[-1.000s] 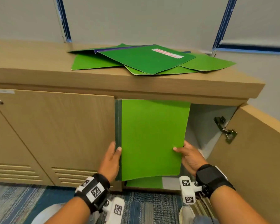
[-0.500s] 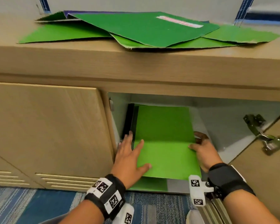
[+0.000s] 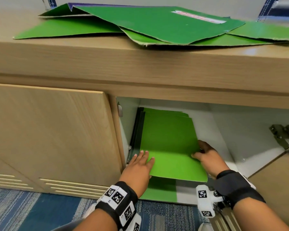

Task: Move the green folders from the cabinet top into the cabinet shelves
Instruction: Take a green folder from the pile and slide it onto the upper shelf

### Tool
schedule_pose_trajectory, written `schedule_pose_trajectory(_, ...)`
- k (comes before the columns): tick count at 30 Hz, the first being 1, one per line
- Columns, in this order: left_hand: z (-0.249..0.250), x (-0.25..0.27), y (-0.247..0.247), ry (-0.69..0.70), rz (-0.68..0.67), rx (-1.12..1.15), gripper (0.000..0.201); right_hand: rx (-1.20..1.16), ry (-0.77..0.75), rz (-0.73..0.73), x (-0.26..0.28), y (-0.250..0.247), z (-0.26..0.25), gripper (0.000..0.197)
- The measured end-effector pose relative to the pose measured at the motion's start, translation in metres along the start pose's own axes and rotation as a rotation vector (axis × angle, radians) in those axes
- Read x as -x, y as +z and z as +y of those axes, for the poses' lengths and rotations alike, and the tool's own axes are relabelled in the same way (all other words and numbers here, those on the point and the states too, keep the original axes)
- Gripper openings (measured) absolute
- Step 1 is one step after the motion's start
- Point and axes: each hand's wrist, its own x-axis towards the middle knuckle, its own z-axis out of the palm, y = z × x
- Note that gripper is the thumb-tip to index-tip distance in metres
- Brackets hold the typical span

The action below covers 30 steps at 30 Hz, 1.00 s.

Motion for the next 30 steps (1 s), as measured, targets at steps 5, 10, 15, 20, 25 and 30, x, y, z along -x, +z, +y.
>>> schedule_pose_trajectory(5,-0.002,-0.01,-0.008,-0.01,0.021,-0.048,0.083,0.014,-0.003,-0.017,-0.013,0.007,0.001,0.056)
schedule_pose_trajectory(10,-0.005,-0.015,-0.007,0.022,0.03,-0.038,0.075,0.039,-0.001,0.002,-0.018,0.013,-0.004,0.056)
schedule_pose_trajectory(15,-0.007,-0.018,-0.002,0.062,-0.053,-0.042,0.075,0.014,0.004,0.023,-0.024,0.023,-0.004,0.074)
schedule_pose_trajectory(20,-0.004,-0.02,-0.003,0.052,-0.04,-0.052,0.087,-0.074,0.023,0.04,-0.024,0.026,-0.009,0.074)
schedule_pose_trajectory(25,-0.009,-0.028,0.002,0.028,-0.04,-0.073,0.075,0.078,0.036,0.027,-0.027,0.026,-0.004,0.073)
schedule_pose_trajectory(30,-0.012,-0.029,0.002,0.033,-0.035,-0.074,0.074,0.339,0.008,0.03,-0.024,0.035,-0.003,0.065)
